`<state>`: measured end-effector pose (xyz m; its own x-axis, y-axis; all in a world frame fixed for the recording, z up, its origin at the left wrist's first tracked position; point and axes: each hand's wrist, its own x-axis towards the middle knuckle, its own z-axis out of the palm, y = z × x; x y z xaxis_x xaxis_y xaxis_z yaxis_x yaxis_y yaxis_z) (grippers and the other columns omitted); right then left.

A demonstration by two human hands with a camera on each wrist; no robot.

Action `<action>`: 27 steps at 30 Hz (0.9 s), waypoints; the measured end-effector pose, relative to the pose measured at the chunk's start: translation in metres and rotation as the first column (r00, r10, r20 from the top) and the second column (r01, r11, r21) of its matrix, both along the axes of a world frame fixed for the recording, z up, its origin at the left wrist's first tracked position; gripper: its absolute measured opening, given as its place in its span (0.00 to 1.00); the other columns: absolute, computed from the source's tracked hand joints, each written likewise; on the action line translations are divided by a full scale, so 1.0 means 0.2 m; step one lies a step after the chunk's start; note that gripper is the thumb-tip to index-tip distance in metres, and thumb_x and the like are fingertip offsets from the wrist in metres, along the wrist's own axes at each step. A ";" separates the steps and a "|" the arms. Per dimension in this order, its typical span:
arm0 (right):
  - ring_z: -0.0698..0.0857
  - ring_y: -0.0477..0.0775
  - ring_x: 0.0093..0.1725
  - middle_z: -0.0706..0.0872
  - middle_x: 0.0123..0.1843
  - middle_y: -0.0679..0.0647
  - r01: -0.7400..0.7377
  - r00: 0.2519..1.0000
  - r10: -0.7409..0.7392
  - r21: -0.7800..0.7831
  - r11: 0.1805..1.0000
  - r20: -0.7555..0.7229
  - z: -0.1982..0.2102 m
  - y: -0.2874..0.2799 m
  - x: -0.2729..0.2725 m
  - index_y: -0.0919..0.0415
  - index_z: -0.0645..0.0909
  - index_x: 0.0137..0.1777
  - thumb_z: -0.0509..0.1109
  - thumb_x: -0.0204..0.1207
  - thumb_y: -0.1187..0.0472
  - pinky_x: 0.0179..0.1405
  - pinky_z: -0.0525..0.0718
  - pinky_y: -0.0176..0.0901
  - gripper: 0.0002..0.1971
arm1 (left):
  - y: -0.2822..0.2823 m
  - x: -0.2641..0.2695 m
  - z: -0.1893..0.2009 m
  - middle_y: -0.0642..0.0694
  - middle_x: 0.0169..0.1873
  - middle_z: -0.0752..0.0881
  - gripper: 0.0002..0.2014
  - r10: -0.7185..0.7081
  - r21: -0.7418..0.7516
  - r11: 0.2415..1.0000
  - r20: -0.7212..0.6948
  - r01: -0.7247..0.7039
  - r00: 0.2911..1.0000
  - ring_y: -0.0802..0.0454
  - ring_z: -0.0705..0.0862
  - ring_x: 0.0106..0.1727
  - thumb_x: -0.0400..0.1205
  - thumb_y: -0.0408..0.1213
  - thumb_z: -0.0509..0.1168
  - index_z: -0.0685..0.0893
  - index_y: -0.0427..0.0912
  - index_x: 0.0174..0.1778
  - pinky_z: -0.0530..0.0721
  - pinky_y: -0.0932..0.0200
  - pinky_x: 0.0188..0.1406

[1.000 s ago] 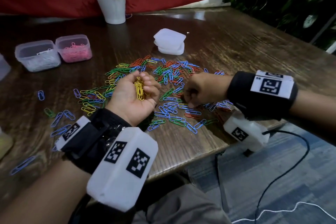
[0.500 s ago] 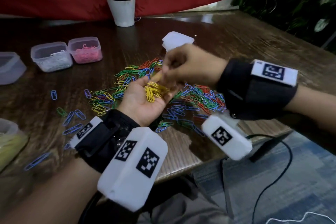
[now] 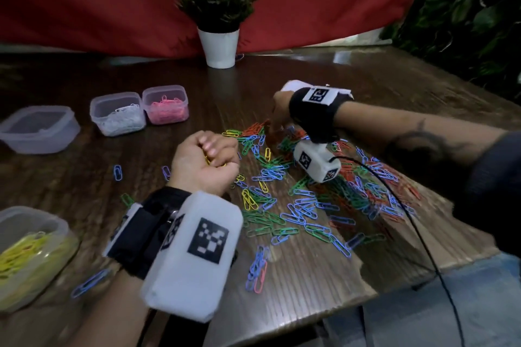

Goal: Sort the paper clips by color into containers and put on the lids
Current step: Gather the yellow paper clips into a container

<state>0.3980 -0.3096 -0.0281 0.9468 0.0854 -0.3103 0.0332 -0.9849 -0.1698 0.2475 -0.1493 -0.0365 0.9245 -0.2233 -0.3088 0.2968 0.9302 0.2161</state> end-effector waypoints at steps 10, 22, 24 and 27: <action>0.70 0.36 0.08 0.74 0.09 0.44 -0.026 0.999 0.031 0.116 0.993 -0.043 0.16 0.04 -0.16 0.61 0.76 0.29 0.72 0.73 0.69 0.09 0.66 0.24 0.12 | 0.07 0.02 0.01 0.51 0.11 0.60 0.15 0.054 -0.026 0.998 -0.031 -0.055 0.998 0.57 0.60 0.08 0.68 0.29 0.54 0.61 0.42 0.15 0.54 0.66 0.03; 0.72 0.39 0.14 0.79 0.16 0.48 0.021 0.976 0.080 0.454 0.891 -0.202 0.22 0.01 -0.22 0.63 0.76 0.34 0.60 0.80 0.72 0.13 0.66 0.26 0.12 | 0.04 0.02 -0.01 0.46 0.17 0.72 0.15 0.065 -0.148 0.985 -0.126 -0.083 0.990 0.51 0.73 0.12 0.79 0.29 0.54 0.71 0.36 0.25 0.70 0.70 0.08; 0.72 0.38 0.15 0.81 0.18 0.48 0.002 0.977 0.108 0.516 0.857 -0.184 0.23 0.01 -0.24 0.63 0.77 0.35 0.63 0.79 0.72 0.13 0.66 0.26 0.11 | 0.05 0.03 -0.01 0.45 0.19 0.74 0.18 0.108 -0.178 0.974 -0.167 -0.138 0.980 0.49 0.75 0.14 0.84 0.34 0.53 0.73 0.35 0.28 0.73 0.68 0.10; 0.73 0.42 0.21 0.84 0.26 0.49 -0.070 0.985 0.157 0.690 0.720 -0.065 0.27 0.08 -0.29 0.59 0.78 0.36 0.66 0.77 0.70 0.14 0.65 0.28 0.09 | 0.03 0.03 0.01 0.41 0.20 0.79 0.20 0.190 -0.069 0.977 -0.159 -0.203 0.969 0.48 0.80 0.20 0.87 0.35 0.49 0.75 0.33 0.30 0.83 0.61 0.17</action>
<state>0.3391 -0.2945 0.0259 0.8790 0.4199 -0.2257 0.0749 -0.5892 -0.8045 0.2528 -0.1436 -0.0355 0.8973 -0.0727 -0.4354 0.1291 0.9864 0.1014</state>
